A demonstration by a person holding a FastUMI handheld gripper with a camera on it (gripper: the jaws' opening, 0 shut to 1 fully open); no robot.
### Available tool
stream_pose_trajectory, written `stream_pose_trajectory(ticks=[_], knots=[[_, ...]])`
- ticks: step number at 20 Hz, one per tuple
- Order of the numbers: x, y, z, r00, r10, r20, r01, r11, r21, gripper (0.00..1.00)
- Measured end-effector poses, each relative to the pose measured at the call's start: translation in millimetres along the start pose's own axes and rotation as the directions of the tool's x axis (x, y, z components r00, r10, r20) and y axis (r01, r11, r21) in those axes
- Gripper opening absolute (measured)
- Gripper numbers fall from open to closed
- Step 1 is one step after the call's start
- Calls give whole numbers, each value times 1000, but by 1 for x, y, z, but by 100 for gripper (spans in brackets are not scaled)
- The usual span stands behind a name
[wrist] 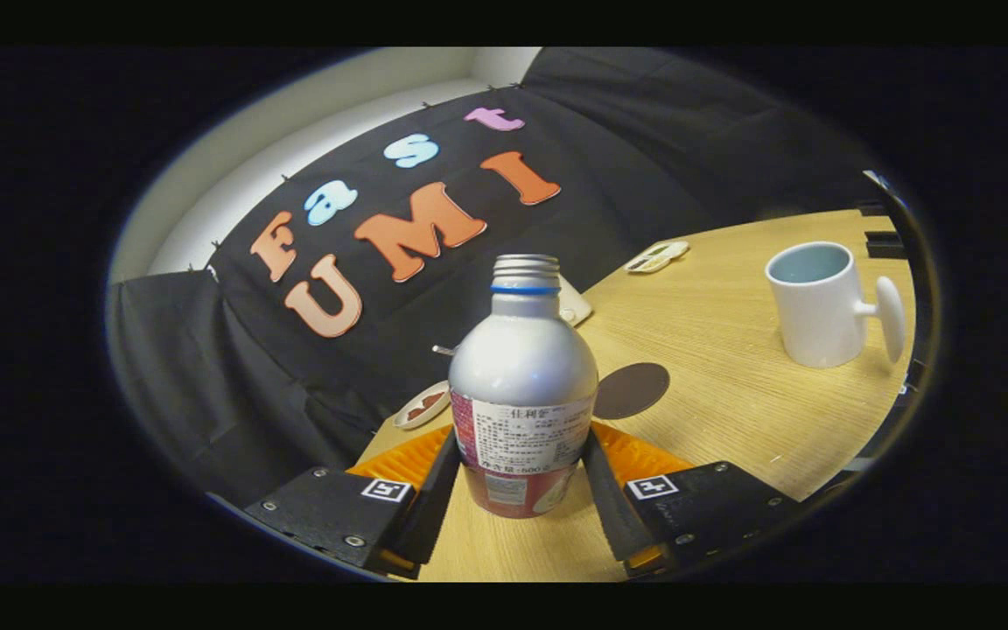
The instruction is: Take the bottle from table, then pour the juice into the cup, finally place the bottle on the coaster
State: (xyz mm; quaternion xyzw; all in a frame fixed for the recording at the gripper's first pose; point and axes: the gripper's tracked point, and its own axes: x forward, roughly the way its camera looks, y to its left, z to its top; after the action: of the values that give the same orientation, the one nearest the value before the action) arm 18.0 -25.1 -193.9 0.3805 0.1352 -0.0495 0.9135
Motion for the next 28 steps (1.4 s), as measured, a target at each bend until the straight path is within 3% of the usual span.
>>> stream_pose_trajectory(ticks=[5,12,23,28], knots=[[8,-8,23,999,18,44,-27,974,224,74],[10,-27,39,996,30,82,-65,879,472,74],[15,-40,59,993,25,114,-93,763,640,74],[13,-39,66,990,14,144,-115,682,722,74]])
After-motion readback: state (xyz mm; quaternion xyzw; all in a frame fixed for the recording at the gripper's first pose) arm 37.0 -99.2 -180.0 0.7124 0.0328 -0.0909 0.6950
